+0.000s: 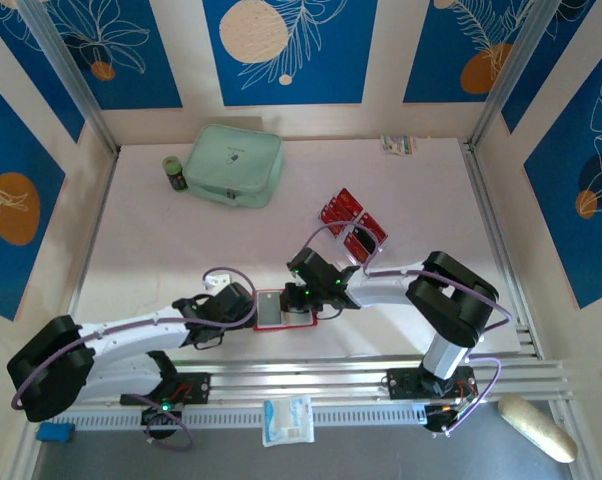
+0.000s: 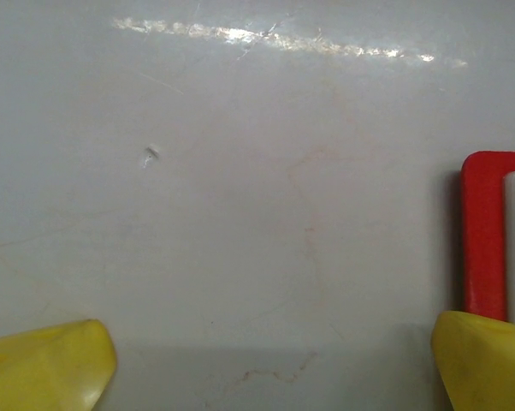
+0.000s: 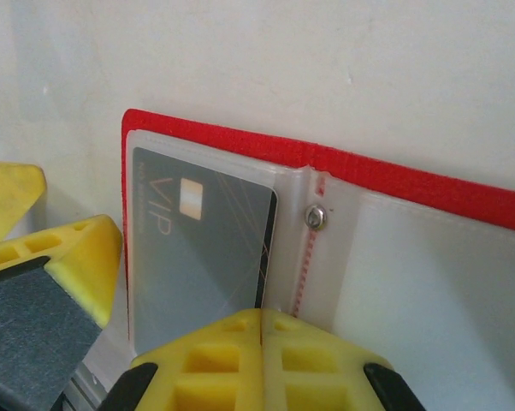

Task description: Put the credit cards into the card holder

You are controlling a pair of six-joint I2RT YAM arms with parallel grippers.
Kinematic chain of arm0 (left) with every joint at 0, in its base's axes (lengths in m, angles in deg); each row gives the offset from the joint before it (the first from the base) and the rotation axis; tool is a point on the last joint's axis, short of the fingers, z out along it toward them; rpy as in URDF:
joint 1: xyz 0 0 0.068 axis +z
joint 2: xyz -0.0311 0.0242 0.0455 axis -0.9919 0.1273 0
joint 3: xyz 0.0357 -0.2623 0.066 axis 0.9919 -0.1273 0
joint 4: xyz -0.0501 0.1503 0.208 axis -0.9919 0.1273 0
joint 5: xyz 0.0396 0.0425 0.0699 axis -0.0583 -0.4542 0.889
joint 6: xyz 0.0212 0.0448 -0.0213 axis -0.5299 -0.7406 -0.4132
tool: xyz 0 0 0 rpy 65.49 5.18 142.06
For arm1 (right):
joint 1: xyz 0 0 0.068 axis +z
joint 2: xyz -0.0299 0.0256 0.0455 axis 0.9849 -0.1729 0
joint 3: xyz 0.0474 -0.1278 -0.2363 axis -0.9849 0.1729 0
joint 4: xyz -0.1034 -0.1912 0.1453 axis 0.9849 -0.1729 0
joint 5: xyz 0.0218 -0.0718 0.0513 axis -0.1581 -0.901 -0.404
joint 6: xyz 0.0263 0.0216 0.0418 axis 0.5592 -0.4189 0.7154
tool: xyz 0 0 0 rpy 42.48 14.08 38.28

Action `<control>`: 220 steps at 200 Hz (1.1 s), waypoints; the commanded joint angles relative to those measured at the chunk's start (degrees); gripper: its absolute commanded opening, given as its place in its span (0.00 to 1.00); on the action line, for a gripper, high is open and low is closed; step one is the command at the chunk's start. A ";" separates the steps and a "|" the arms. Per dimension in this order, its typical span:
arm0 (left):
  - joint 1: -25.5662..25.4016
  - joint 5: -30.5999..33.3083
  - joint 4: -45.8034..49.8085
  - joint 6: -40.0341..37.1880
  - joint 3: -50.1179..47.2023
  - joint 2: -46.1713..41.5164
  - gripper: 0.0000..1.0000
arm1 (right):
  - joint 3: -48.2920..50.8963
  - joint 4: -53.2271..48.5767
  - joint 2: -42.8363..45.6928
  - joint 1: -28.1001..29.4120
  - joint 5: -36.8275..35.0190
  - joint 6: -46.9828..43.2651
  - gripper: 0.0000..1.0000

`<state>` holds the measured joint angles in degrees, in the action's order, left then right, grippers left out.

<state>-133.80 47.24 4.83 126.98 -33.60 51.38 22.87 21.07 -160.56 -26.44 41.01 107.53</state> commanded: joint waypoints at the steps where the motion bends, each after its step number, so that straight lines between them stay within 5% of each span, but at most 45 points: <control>1: 0.85 -3.51 0.10 -0.27 -1.96 2.17 1.00 | 0.19 1.51 -0.32 0.59 1.80 1.60 0.01; 88: 1.19 -3.28 6.45 -2.52 3.96 -5.76 1.00 | 1.11 1.84 1.15 0.42 1.49 1.95 0.01; 220: -1.00 -8.60 -3.05 0.26 6.88 9.30 0.96 | 2.89 2.15 5.16 -0.72 1.30 1.71 0.01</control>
<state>-134.30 39.86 3.22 125.95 -26.81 57.87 24.36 24.02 -159.06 -26.40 41.77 109.74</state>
